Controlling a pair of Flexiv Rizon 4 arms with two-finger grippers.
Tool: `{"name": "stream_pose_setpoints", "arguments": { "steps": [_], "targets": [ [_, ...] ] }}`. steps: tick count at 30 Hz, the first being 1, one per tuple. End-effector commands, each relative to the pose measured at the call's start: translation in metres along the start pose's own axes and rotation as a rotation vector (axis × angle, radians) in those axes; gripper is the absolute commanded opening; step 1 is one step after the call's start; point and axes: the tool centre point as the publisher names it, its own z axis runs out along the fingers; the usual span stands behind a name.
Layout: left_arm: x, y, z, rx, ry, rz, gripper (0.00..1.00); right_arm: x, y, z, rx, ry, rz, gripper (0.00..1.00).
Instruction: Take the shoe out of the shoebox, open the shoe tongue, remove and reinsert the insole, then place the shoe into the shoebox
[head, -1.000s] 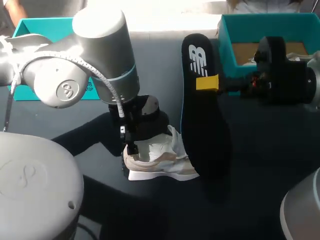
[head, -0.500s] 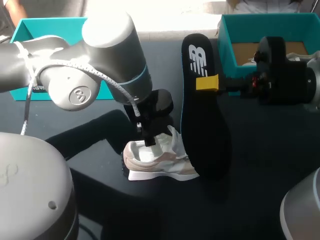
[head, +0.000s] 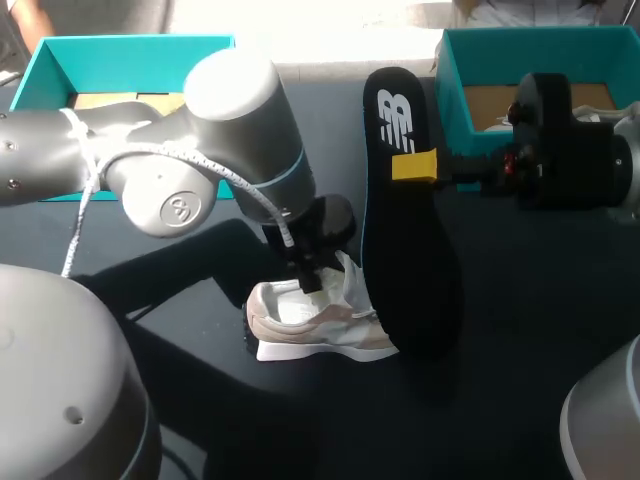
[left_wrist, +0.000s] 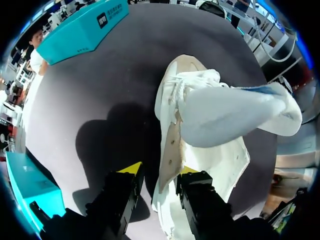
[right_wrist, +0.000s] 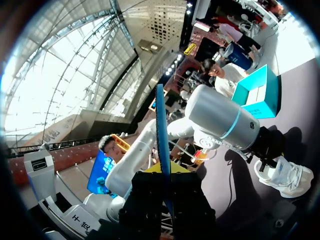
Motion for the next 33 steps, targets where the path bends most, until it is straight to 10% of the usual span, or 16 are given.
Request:
{"name": "stream_pose_setpoints", "arguments": {
  "steps": [1,11,19,26,33],
  "targets": [
    [0.001,-0.008,0.013,0.000,0.011,0.002,0.39,0.009,-0.003,0.011,-0.040,-0.013,0.000,0.00],
    [0.004,-0.020,0.027,0.014,0.044,-0.008,0.28,0.009,-0.003,0.011,-0.040,-0.013,0.000,0.00],
    [0.007,-0.021,0.036,0.014,0.091,0.006,0.00,0.009,-0.003,0.011,-0.040,-0.013,0.000,0.00],
    [-0.006,-0.024,0.002,0.065,0.546,0.311,0.00,0.009,-0.003,0.011,-0.040,-0.013,0.000,0.00],
    [-0.010,-0.030,-0.036,-0.218,0.874,0.835,0.00,0.009,-0.003,0.011,-0.040,-0.013,0.000,0.00]
  ]
}}
